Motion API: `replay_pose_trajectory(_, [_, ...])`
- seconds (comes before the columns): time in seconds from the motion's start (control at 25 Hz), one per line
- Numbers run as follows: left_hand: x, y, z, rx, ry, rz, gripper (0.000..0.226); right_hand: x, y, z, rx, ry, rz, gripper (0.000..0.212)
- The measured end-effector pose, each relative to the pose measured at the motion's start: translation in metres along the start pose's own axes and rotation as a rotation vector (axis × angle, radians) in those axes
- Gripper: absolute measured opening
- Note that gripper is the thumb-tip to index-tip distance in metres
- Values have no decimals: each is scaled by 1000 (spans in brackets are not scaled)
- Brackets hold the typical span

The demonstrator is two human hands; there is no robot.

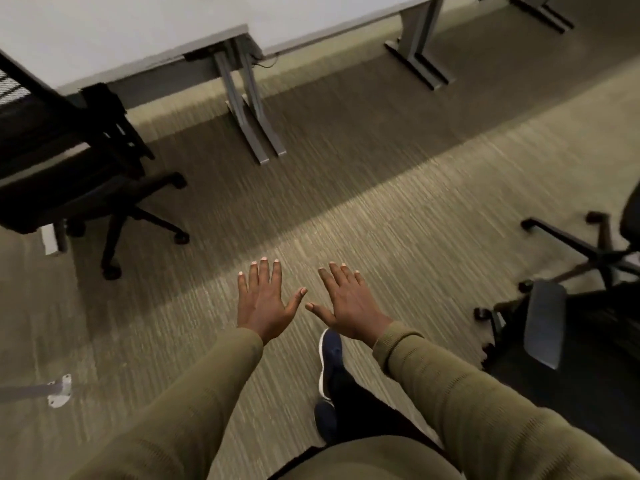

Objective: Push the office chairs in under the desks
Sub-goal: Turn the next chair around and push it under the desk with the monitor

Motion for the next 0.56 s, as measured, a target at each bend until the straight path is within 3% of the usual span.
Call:
replay_pose_trajectory(0.44, [54,-157,-38,282,93,73,90,8,-126,-124,221,-65,64,86])
replay_pose_trajectory(0.56, [63,-201,-32,334,90,65,92,-1,-164,-144,270,-72,23,77])
Point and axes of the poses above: each hand's wrist, its own z-axis towards the middle knuckle, its own x-axis out of the palm, y = z × x, the point moved 9 cm from there along z, towards the middle knuckle, and after that the axes turned 15 degrees about x, right-handed, at the moved point
